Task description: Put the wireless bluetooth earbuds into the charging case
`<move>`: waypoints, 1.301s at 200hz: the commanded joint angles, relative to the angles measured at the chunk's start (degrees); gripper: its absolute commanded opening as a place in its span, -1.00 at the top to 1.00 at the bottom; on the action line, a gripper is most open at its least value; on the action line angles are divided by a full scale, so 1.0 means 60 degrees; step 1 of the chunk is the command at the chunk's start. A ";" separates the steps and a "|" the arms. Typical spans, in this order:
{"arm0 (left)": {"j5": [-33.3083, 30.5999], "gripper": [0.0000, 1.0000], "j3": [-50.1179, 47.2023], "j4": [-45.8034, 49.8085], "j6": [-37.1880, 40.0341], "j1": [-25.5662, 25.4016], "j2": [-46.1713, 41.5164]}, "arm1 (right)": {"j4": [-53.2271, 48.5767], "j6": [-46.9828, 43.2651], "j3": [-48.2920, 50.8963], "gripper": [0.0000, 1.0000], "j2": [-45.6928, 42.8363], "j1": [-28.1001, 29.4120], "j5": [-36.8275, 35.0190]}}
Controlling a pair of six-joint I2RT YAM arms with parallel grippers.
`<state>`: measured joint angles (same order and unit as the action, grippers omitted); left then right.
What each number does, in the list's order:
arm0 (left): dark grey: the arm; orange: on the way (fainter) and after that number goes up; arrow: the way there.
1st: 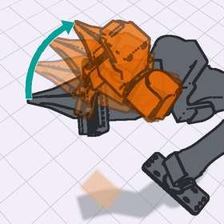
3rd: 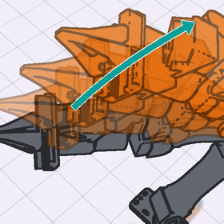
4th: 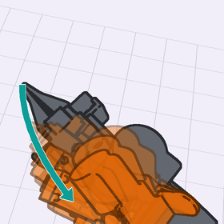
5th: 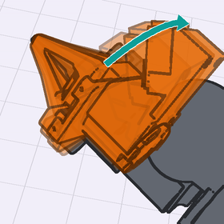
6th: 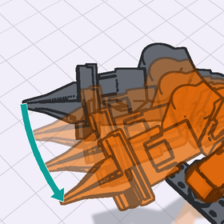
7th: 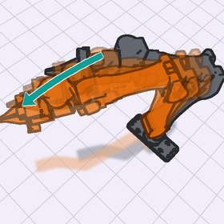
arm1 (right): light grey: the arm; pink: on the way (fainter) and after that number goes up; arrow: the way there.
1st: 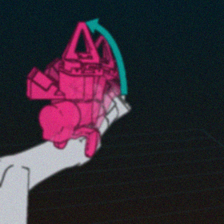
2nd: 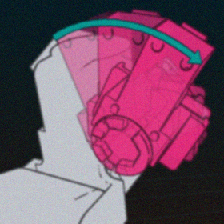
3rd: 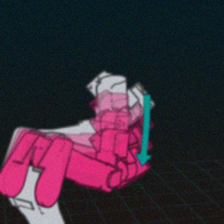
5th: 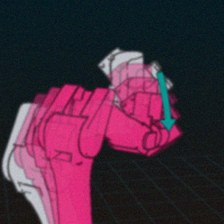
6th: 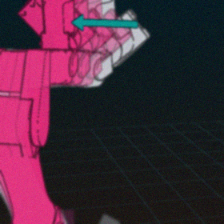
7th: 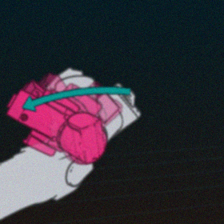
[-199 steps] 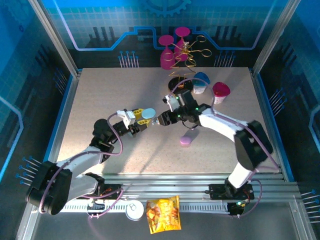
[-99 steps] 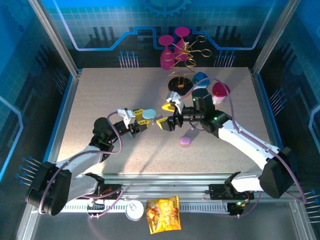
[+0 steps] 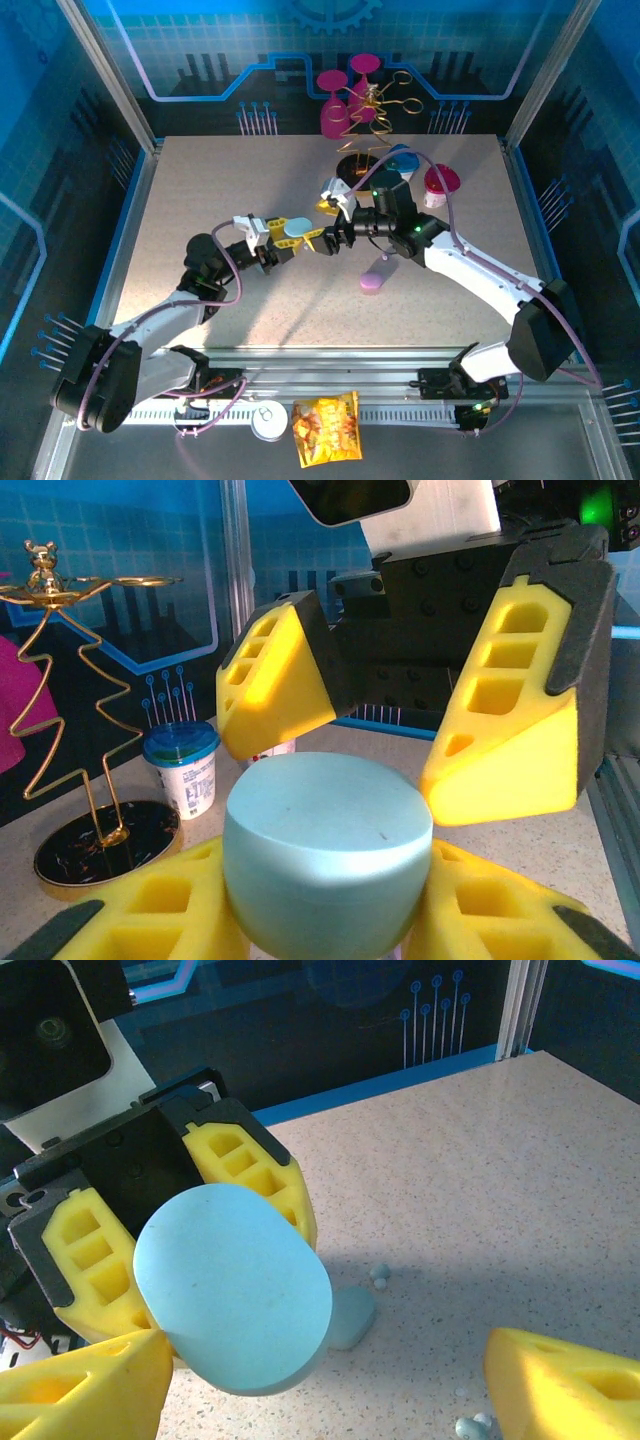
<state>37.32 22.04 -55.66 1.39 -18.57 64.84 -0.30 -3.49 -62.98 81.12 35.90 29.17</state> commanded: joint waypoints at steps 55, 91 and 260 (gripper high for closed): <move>0.0475 0.66 0.0185 -0.0249 -0.0052 0.0044 -0.0227 | 0.0955 0.0430 -0.0014 -0.59 -0.0353 0.0034 -0.1521; 0.0500 0.66 0.0170 -0.0263 -0.0048 0.0033 -0.0195 | 0.1165 0.0650 0.0006 -0.59 -0.0311 -0.0074 -0.1562; -0.0315 0.65 0.0532 -0.0346 -0.0554 0.0091 0.0130 | 0.1866 0.1869 0.1214 -0.62 -0.1981 -0.0359 -0.1030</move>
<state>37.80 22.17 -55.94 0.32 -18.22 64.88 7.16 3.38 -58.57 72.36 35.40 22.13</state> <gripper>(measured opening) 0.366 0.808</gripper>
